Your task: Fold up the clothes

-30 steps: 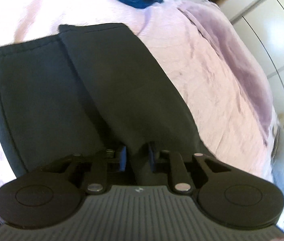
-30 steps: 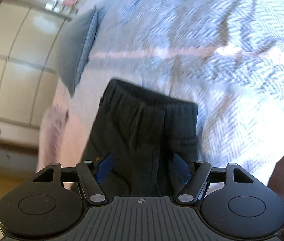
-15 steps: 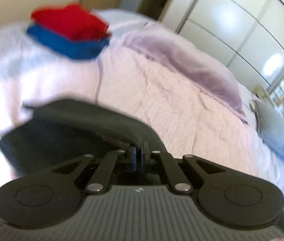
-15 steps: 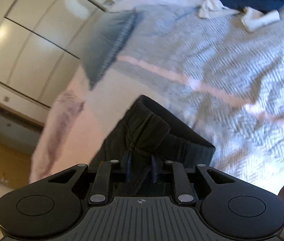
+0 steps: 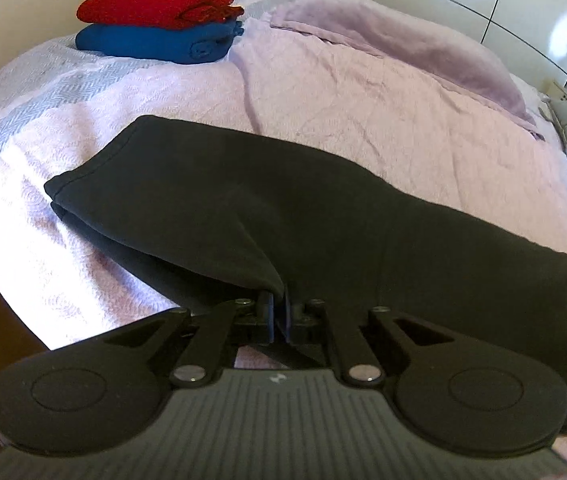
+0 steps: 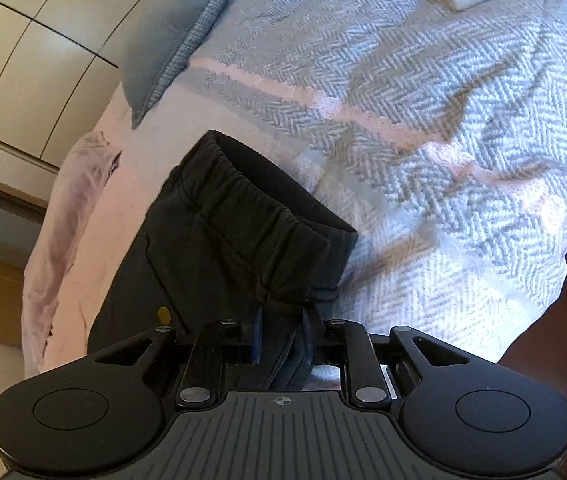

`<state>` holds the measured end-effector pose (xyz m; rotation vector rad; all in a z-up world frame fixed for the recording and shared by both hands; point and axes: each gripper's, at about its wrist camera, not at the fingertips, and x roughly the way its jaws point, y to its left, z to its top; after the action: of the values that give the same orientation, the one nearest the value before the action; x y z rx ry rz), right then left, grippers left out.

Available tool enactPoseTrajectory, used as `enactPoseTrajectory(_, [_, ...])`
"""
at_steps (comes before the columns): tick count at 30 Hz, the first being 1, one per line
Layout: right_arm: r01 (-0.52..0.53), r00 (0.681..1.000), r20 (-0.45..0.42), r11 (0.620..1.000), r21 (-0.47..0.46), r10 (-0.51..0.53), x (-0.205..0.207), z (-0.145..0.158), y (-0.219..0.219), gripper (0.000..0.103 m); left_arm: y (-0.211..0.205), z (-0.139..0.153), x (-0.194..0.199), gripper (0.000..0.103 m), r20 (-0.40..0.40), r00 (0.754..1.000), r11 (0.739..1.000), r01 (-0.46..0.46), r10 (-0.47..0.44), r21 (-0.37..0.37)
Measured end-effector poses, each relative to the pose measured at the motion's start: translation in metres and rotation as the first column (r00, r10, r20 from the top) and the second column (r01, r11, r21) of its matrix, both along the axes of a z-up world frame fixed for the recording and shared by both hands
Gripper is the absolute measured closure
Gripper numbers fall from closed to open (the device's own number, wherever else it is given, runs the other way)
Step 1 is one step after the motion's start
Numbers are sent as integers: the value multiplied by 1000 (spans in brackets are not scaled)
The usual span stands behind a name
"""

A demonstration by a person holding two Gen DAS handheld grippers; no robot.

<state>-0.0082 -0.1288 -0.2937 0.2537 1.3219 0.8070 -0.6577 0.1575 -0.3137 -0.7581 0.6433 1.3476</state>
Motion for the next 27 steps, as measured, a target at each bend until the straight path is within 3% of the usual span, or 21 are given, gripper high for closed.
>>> enactPoseTrajectory(5, [4, 1000, 8, 1000, 1, -4, -2, 3, -7, 84, 3, -1, 1, 98, 3, 1000, 1000, -19, 19, -6])
enactPoseTrajectory(11, [11, 996, 94, 999, -37, -7, -8, 4, 3, 83, 1, -1, 1, 95, 16, 1000, 1000, -24, 24, -15])
enactPoseTrajectory(14, [25, 997, 80, 999, -25, -23, -10, 8, 4, 71, 1, 4, -10, 81, 83, 994, 997, -64, 66, -30])
enactPoseTrajectory(16, [41, 998, 54, 999, -15, -40, -8, 8, 3, 70, 4, 8, -28, 77, 157, 978, 991, -134, 136, -26])
enactPoseTrajectory(20, [63, 998, 13, 998, -20, -63, -3, 5, 4, 70, 20, 6, -70, 73, 265, 915, 952, -302, 304, -47])
enactPoseTrajectory(22, [68, 998, 17, 997, -35, -68, -3, 5, 7, 70, 33, 1, -90, 76, 282, 885, 928, -368, 370, -61])
enactPoseTrajectory(23, [71, 997, 26, 996, -51, -69, -4, 6, 8, 76, 40, -1, -97, 90, 278, 879, 921, -385, 388, -65])
enactPoseTrajectory(24, [68, 997, 39, 995, -66, -66, -5, 8, 10, 78, 44, 1, -101, 100, 290, 881, 925, -375, 374, -54])
enactPoseTrajectory(26, [47, 996, 73, 995, -82, -41, -7, 14, 13, 83, 49, 7, -108, 101, 322, 886, 938, -345, 335, -25])
enactPoseTrajectory(27, [36, 995, 92, 996, -85, -29, -8, 19, 13, 84, 46, 13, -105, 101, 300, 910, 952, -305, 286, 20])
